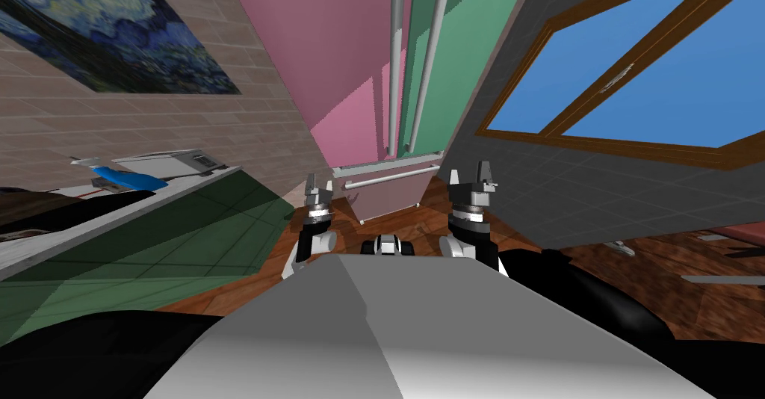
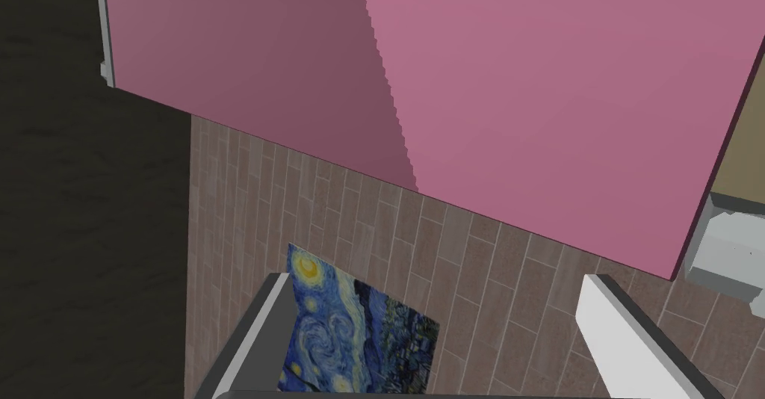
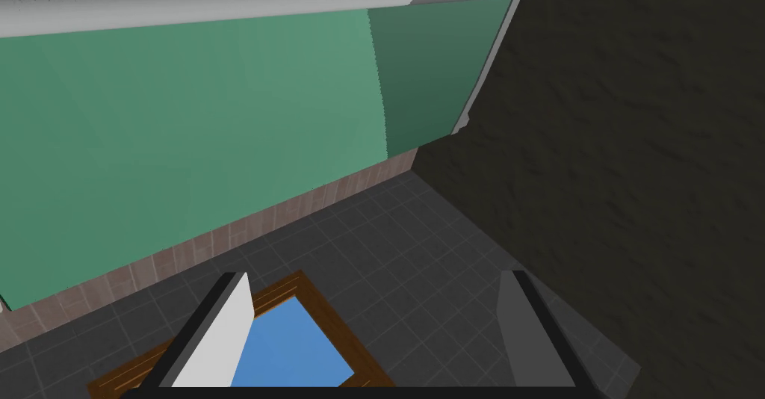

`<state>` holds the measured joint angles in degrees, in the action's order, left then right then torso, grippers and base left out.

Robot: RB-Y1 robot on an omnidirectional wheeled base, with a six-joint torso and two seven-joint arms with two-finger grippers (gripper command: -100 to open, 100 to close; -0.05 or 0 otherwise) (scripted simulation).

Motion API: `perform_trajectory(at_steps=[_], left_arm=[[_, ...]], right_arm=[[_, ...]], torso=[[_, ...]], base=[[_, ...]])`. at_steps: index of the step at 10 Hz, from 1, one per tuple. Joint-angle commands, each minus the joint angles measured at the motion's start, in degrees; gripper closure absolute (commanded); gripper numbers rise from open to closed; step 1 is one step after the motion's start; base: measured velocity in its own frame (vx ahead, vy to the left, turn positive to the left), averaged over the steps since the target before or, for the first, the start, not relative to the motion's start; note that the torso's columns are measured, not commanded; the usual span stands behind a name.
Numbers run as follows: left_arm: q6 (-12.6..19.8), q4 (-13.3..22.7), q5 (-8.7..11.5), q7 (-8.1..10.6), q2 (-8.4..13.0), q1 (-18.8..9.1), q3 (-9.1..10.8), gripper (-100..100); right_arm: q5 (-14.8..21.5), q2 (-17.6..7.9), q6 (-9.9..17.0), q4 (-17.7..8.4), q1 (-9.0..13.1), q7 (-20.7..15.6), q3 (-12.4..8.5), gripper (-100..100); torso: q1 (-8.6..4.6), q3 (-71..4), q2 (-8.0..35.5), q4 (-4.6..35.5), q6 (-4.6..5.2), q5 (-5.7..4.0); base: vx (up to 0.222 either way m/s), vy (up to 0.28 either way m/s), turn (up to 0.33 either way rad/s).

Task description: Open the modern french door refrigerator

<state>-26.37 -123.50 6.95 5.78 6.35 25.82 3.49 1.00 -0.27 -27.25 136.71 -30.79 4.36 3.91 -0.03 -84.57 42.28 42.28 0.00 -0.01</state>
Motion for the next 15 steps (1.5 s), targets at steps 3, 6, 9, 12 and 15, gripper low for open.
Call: perform_trajectory(at_steps=[3,6,9,12,15], left_arm=[[-3.8,7.6,-0.2,0.02,2.8,-2.1,0.47,-100],[-5.6,11.5,-0.3,0.05,3.2,-3.2,0.7,-100],[-8.2,16.7,-0.4,0.08,3.5,-4.6,1.03,-100],[-10.5,21.7,-0.6,0.11,3.4,-6.0,1.34,-100],[-12.7,26.3,-0.7,0.14,2.9,-7.2,1.62,-100]], right_arm=[[0.0,0.0,0.0,0.0,0.0,0.0,0.0,0],[0.0,0.0,0.0,0.0,0.0,0.0,0.0,0],[0.0,0.0,0.0,0.0,0.0,0.0,0.0,0],[0.0,0.0,0.0,0.0,0.0,0.0,0.0,0],[0.0,0.0,0.0,0.0,0.0,0.0,0.0,0]], torso=[[0.04,0.0,0.0,0.0,0.0,0.01],[0.03,0.0,0.1,0.0,0.0,0.0],[0.03,0.0,0.0,0.0,0.01,0.01],[0.05,0.0,0.0,0.0,0.0,0.01],[0.06,0.0,0.0,0.0,0.0,0.02]], base=[[0.055,-0.002,0.019],[0.042,-0.002,0.012],[0.048,-0.004,0.019],[0.05,-0.005,0.019],[0.05,0.001,0.015]])
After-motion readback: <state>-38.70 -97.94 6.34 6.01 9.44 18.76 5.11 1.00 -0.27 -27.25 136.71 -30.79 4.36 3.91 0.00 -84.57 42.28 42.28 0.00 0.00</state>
